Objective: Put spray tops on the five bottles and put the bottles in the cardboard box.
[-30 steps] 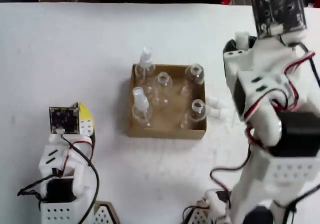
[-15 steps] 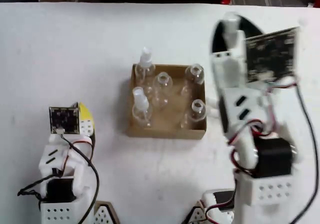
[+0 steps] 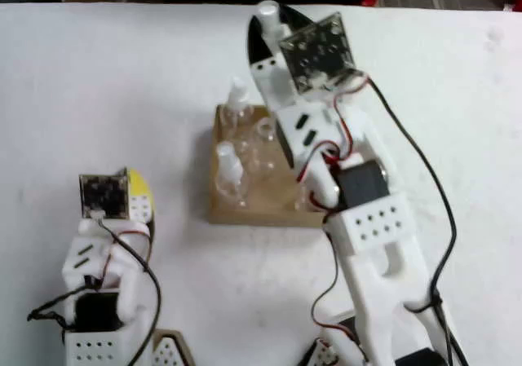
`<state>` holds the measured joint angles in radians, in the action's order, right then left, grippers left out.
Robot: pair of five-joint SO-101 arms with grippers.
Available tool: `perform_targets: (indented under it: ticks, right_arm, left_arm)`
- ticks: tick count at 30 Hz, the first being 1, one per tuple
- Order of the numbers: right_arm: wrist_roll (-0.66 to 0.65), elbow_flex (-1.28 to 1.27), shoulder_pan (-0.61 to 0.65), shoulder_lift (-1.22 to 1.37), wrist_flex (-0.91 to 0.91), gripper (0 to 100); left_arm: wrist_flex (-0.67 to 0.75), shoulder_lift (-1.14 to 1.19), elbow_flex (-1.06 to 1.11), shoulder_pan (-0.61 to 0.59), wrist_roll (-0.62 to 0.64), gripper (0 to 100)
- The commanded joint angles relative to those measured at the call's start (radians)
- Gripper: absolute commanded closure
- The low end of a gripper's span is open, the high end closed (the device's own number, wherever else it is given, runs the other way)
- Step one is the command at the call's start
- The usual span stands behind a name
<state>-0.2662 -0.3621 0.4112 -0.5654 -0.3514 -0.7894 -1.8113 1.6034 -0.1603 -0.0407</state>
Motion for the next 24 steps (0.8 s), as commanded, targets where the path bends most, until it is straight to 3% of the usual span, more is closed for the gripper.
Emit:
perform_targets:
  ticks: [1,10,24]
  right_arm:
    - [0.006,-0.012,0.012,0.030,0.048,98.2]
    - [0.006,-0.186,0.013,0.025,0.229,98.2]
    - [0.006,-0.216,0.022,-0.007,0.229,98.2]
  left_arm:
    - [0.025,-0.010,-0.015,0.010,-0.012,98]
    - [0.026,-0.010,-0.015,0.010,-0.012,98]
    - [0.026,-0.010,-0.015,0.010,-0.012,98]
